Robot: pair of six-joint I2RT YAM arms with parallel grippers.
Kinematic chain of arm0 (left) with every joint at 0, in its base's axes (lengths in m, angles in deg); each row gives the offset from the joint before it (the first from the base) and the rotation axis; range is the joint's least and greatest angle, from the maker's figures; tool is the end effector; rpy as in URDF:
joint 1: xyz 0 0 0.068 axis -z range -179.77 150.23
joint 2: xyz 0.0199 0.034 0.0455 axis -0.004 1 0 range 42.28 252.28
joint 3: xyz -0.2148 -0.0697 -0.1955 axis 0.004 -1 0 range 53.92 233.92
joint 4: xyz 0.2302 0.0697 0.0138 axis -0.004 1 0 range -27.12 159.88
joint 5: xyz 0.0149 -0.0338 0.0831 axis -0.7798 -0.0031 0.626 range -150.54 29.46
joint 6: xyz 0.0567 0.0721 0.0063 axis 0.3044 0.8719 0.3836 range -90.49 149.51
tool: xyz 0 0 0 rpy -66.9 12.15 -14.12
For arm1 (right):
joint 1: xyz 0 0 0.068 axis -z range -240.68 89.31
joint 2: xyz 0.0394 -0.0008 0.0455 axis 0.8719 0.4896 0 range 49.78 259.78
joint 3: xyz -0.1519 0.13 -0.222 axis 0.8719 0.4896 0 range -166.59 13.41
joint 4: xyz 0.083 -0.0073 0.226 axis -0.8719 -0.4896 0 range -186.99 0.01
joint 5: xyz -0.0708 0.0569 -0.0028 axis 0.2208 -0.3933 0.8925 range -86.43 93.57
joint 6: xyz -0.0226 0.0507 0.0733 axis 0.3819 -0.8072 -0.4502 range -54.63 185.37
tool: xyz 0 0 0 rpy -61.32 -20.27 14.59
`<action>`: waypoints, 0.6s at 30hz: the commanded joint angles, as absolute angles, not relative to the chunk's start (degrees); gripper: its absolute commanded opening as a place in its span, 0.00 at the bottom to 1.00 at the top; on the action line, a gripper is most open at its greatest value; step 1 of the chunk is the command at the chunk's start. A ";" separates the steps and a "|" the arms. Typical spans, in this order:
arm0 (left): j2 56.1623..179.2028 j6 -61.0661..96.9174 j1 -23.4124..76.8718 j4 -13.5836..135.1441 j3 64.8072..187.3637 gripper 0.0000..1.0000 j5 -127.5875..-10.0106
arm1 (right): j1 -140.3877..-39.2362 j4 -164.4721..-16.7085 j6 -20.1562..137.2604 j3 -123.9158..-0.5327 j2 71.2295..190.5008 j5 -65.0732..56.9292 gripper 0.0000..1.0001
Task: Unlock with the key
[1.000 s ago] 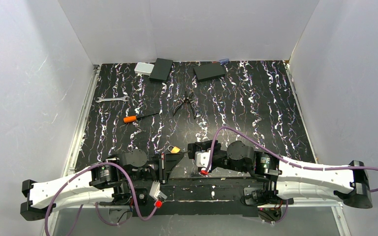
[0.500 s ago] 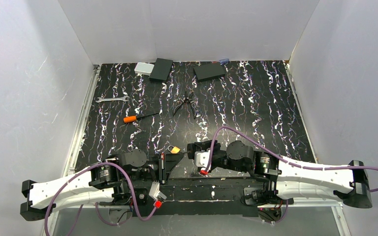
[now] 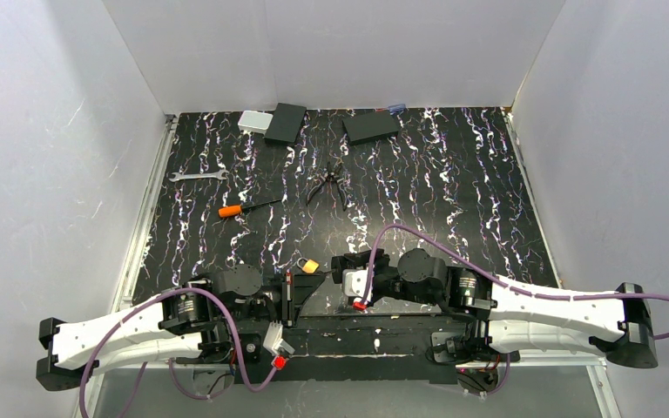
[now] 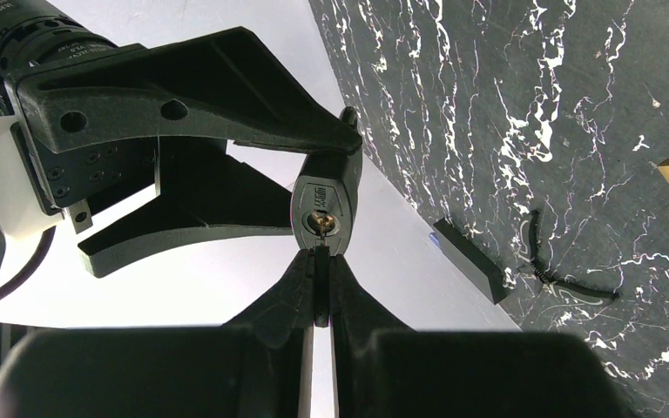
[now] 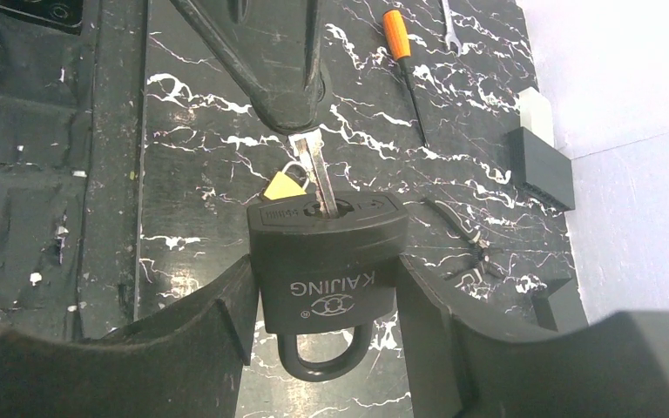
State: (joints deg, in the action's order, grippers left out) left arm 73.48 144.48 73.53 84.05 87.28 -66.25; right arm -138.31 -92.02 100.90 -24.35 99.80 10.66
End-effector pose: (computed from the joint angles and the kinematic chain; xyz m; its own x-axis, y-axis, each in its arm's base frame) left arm 0.0323 -0.1361 0.2816 0.9280 0.0458 0.3699 -0.3290 -0.3653 0.8708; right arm 0.0559 0.2076 0.3091 0.5054 -0.3876 -0.7710 -0.7987 0.1282 -0.5880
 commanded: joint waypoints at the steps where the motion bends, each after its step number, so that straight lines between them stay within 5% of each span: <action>1: 73.76 145.41 73.93 84.25 87.95 0.00 -67.05 | -138.47 -85.07 100.76 -29.48 99.06 8.31 0.01; 18: 74.16 147.14 74.23 83.69 87.92 0.00 -65.29 | -138.47 -86.52 100.53 -30.76 100.85 5.31 0.01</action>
